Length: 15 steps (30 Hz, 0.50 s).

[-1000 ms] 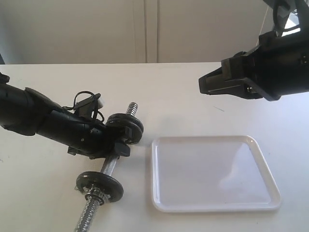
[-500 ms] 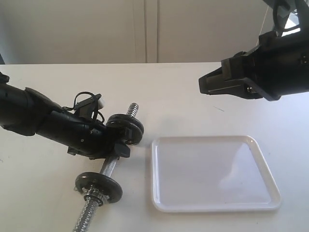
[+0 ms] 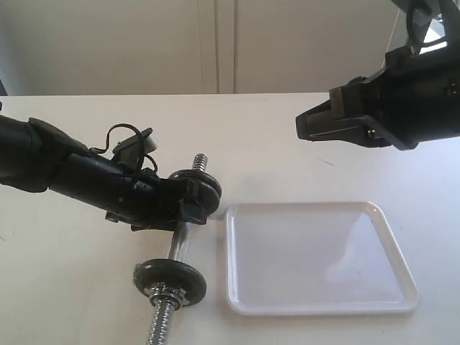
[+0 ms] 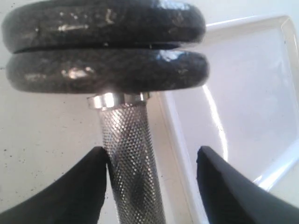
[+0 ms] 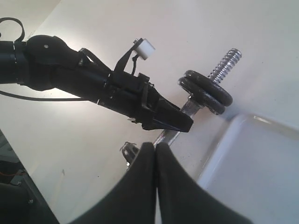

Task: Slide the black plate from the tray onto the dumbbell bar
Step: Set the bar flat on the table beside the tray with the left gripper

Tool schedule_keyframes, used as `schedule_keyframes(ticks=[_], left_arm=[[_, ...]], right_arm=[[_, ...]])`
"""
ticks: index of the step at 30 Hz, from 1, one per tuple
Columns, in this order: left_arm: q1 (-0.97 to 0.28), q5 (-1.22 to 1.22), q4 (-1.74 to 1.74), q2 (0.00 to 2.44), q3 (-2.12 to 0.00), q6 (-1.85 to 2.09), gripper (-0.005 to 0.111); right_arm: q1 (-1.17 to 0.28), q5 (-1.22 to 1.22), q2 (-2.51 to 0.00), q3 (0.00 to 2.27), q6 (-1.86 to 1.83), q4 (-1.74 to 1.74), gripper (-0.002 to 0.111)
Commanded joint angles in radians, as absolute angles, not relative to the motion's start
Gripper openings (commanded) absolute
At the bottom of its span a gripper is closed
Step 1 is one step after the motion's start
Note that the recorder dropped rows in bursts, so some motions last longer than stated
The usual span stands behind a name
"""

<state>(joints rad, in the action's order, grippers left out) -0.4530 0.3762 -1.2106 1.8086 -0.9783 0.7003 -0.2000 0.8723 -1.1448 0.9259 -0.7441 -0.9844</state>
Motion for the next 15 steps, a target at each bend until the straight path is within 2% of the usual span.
schedule_keyframes(ticks=[1, 11, 15], left_arm=[[-0.453, 0.419, -1.201, 1.792, -0.985, 0.707, 0.061], [-0.453, 0.444, -1.201, 1.835, -0.985, 0.702, 0.061], [-0.453, 0.447, -1.201, 1.846, -0.985, 0.702, 0.052]], right_arm=[[-0.201, 0.867, -1.141, 0.921, -0.746, -0.998, 0.0], [-0.201, 0.867, -1.141, 0.921, -0.746, -0.998, 0.0], [-0.201, 0.867, -1.141, 0.921, -0.746, -0.998, 0.0]])
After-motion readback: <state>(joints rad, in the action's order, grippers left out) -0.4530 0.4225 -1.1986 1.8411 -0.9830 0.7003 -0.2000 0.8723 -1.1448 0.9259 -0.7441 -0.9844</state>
